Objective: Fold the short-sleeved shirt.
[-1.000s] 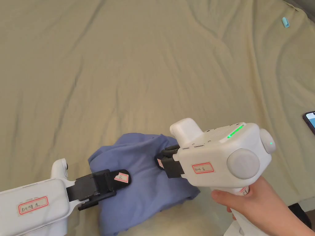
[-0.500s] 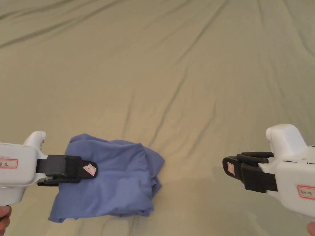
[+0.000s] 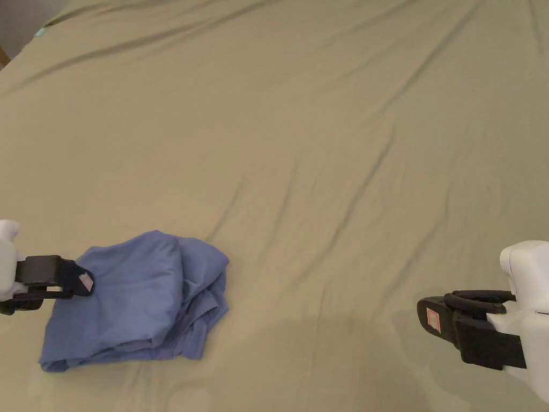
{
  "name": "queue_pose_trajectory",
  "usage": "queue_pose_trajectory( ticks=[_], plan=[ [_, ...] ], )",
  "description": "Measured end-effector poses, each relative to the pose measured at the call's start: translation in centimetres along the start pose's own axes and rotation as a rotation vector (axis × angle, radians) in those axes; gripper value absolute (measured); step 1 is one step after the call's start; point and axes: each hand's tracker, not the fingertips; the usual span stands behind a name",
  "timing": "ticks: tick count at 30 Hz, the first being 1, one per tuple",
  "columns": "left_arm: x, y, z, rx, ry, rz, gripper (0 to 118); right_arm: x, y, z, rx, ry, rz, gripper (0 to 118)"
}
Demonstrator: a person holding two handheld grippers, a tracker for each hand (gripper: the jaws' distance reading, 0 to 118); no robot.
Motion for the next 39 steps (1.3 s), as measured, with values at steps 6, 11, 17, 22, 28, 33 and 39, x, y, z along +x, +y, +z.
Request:
queue_pose_trajectory(
  ticks=[6, 11, 17, 22, 28, 33, 39],
  plan=[
    [1.2, -0.9, 7.3, 0.281, 0.087, 0.018, 0, 0.9, 0.4, 3.1, 0.07, -0.025, 0.018, 2],
    [9.0, -4.3, 11.8, 0.539, 0.159, -0.104, 0, 2.6, 0.3, 8.3, 0.197, -0.137, 0.036, 2],
    [22.4, -7.9, 16.6, 0.916, 0.171, -0.22, 0, 5.2, 1.7, 16.8, 0.446, -0.367, 0.05, 2],
    [32.5, -8.7, 19.7, 1.061, 0.037, -0.329, 0, 7.1, 3.6, 23.9, 0.656, -0.548, 0.074, 2],
    [39.6, -8.8, 22.7, 1.163, -0.03, -0.389, 0, 8.9, 5.5, 29.4, 0.826, -0.692, 0.076, 2],
    [41.4, -8.7, 23.8, 1.186, -0.065, -0.393, 35, 10.0, 6.7, 30.7, 0.893, -0.719, 0.062, 32],
    [41.9, -8.2, 23.7, 1.163, -0.105, -0.389, 115, 10.0, 7.5, 30.6, 0.897, -0.768, 0.05, 118]
  ],
)
